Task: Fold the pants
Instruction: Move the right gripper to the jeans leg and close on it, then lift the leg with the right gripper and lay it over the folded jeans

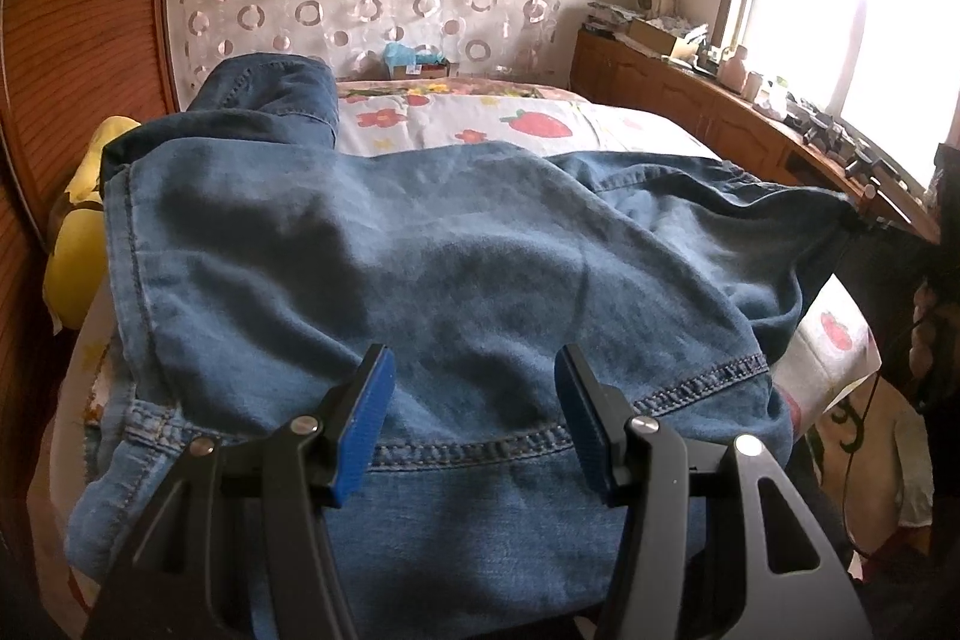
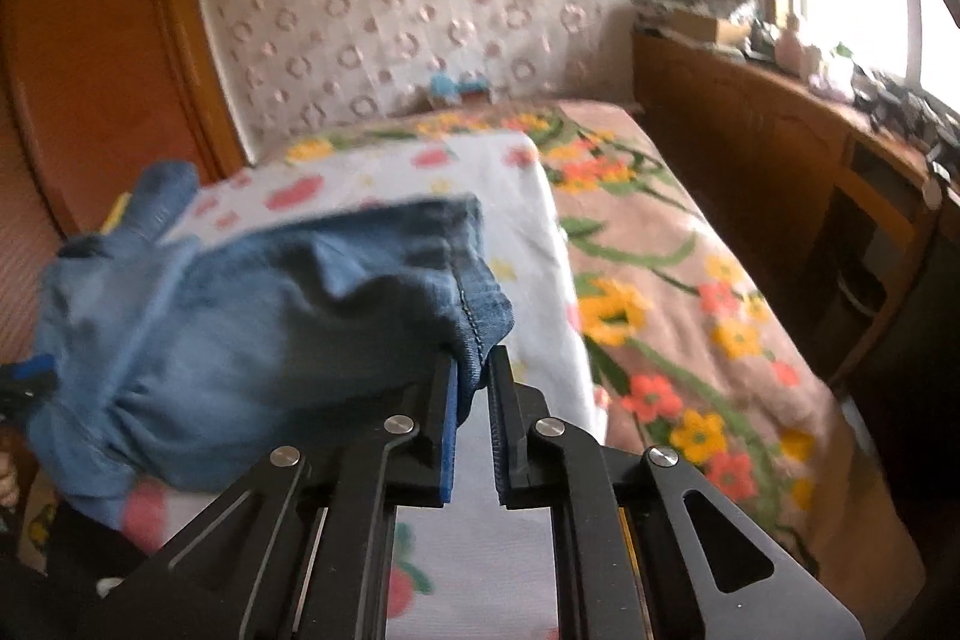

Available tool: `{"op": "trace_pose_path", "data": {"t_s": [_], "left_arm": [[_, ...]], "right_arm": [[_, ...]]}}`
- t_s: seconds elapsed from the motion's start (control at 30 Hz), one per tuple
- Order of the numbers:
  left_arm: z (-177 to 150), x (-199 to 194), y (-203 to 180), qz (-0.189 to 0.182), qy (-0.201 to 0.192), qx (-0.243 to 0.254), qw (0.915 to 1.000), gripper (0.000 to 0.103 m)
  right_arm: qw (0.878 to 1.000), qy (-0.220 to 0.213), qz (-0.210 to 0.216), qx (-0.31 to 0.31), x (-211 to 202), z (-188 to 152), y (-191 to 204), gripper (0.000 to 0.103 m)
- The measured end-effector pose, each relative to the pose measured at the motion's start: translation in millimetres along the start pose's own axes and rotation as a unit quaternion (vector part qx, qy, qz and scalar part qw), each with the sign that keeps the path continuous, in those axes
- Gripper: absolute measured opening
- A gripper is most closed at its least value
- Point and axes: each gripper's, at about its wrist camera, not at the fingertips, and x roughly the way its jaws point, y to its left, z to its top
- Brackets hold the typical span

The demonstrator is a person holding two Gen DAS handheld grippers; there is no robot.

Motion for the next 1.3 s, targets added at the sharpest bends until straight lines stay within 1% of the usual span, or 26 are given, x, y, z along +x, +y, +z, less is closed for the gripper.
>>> {"op": "trace_pose_path", "data": {"t_s": [0.2,0.37,0.47,0.63,0.77,0.9,0.97,1.07,1.1,1.13,1.17,1.27,1.3], "left_arm": [[2,-8,4,0.002,-0.008,-0.004,1.0,0.055],[9,-23,9,0.006,-0.023,-0.007,0.9997,0.055],[12,-32,15,0.011,-0.032,-0.011,0.9994,0.055],[13,-50,29,0.021,-0.047,-0.02,0.9984,0.055],[11,-62,38,0.028,-0.056,-0.028,0.9976,0.055],[7,-70,47,0.031,-0.062,-0.036,0.9969,0.055],[5,-72,53,0.03,-0.062,-0.042,0.9967,0.055],[0,-73,61,0.035,-0.059,-0.054,0.9962,0.055],[-1,-74,64,0.035,-0.059,-0.056,0.9961,0.055],[-3,-75,66,0.037,-0.059,-0.059,0.9958,0.055],[-3,-76,67,0.039,-0.059,-0.06,0.9957,0.055],[-4,-79,72,0.042,-0.062,-0.064,0.9951,0.055],[-5,-80,72,0.042,-0.064,-0.065,0.995,0.055]], "right_arm": [[0.998,-0.041,0.037,-0.028,-26,32,32,0.006],[0.992,-0.069,0.072,-0.075,-43,63,78,0.006],[0.986,-0.083,0.096,-0.108,-49,80,112,0.006],[0.97,-0.097,0.152,-0.16,-55,103,179,0.006],[0.952,-0.102,0.208,-0.198,-59,112,239,0.006],[0.934,-0.091,0.272,-0.212,-61,113,286,0.006],[0.929,-0.081,0.289,-0.216,-58,110,302,0.006],[0.926,-0.064,0.291,-0.232,-46,101,323,0.007],[0.926,-0.057,0.29,-0.235,-40,98,328,0.013],[0.927,-0.053,0.287,-0.235,-36,94,328,0.023],[0.928,-0.05,0.285,-0.235,-32,93,328,0.025],[0.931,-0.041,0.281,-0.23,-24,89,324,0.028],[0.932,-0.041,0.278,-0.229,-24,88,321,0.031]]}}
